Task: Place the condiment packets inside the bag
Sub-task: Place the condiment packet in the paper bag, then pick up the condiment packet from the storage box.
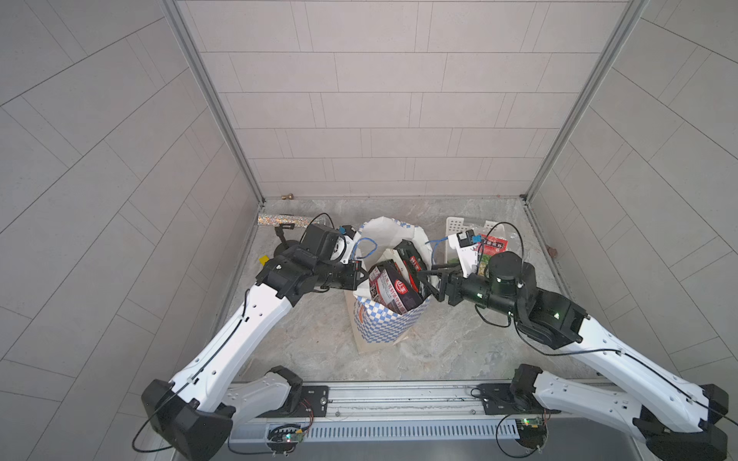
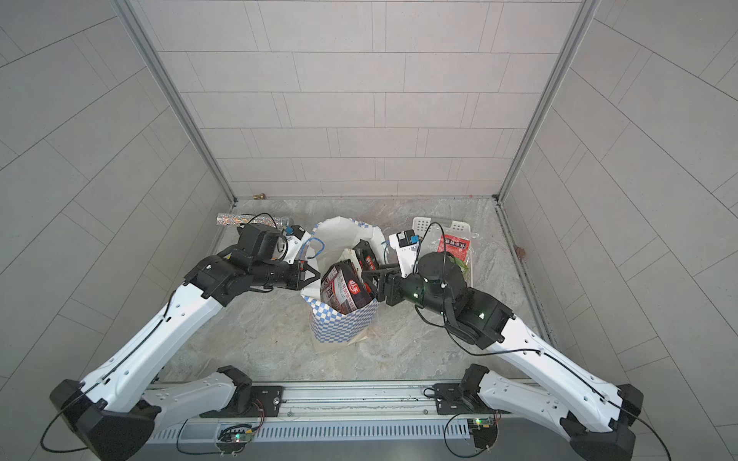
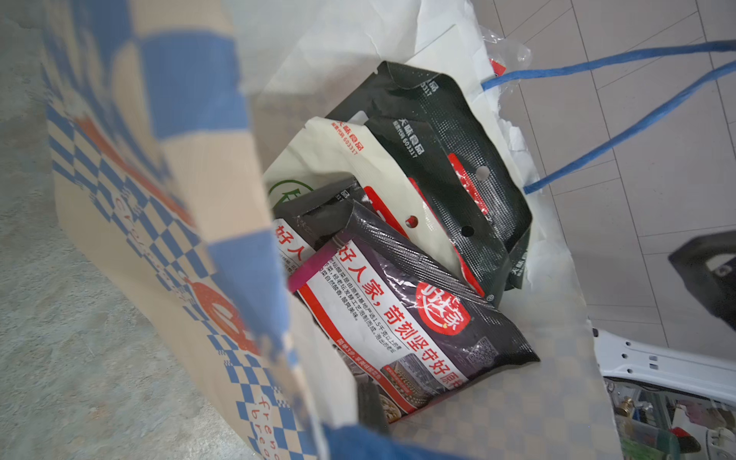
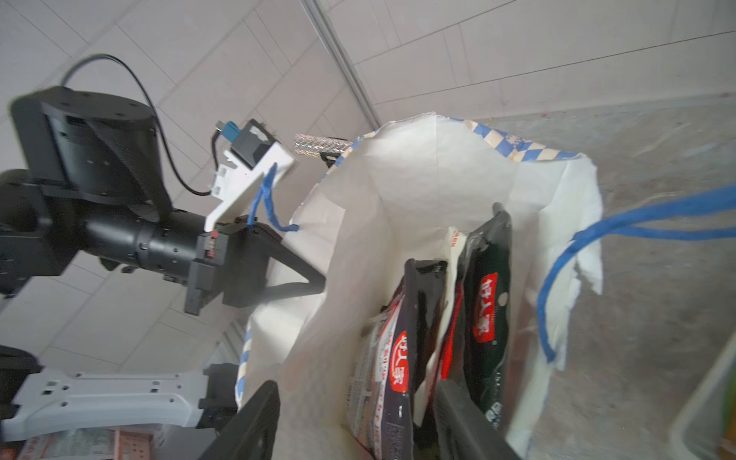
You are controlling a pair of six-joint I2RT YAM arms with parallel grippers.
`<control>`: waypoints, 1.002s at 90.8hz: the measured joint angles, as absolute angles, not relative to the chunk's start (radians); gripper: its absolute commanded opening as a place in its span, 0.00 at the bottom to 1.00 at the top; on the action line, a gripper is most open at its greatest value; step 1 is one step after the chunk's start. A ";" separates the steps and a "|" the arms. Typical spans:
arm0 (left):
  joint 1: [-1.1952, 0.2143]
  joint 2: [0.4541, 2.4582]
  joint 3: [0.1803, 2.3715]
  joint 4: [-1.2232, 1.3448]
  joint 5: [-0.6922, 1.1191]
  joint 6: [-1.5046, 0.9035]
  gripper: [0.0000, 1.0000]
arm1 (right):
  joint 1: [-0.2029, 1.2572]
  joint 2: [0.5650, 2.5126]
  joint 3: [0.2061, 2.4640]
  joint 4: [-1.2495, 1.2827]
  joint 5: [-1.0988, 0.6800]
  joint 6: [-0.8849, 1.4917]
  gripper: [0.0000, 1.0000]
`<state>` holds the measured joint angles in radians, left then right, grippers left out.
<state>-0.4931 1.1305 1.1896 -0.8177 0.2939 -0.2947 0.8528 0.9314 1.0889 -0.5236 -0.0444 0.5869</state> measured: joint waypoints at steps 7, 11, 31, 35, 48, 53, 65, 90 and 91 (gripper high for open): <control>-0.493 1.128 1.184 -0.813 0.311 -0.291 0.00 | 0.791 0.964 1.145 -0.614 -0.023 0.543 0.67; -0.493 1.126 1.180 -0.812 0.319 -0.288 0.00 | 0.731 0.970 1.158 -0.655 -0.029 0.529 0.67; -0.493 1.116 1.176 -0.809 0.355 -0.289 0.00 | 0.246 1.038 1.159 -0.756 -0.097 0.477 0.70; -0.493 1.116 1.176 -0.809 0.352 -0.293 0.00 | 0.164 1.073 1.152 -0.753 -0.108 0.467 0.73; -0.493 1.116 1.176 -0.822 0.238 -0.323 0.00 | 0.036 1.183 1.092 -0.730 -0.122 0.424 0.78; -0.493 1.116 1.176 -0.837 0.191 -0.335 0.04 | 0.032 1.227 1.070 -0.723 -0.131 0.411 0.79; -0.493 1.100 1.176 -0.855 0.121 -0.359 0.22 | 0.033 1.316 1.019 -0.687 -0.169 0.377 0.80; -0.493 0.956 1.183 -0.885 -0.004 -0.400 0.57 | 0.033 1.427 0.978 -0.601 -0.173 0.343 0.82; -0.493 0.952 1.184 -0.889 -0.005 -0.402 0.58 | 0.033 1.430 0.978 -0.597 -0.173 0.342 0.82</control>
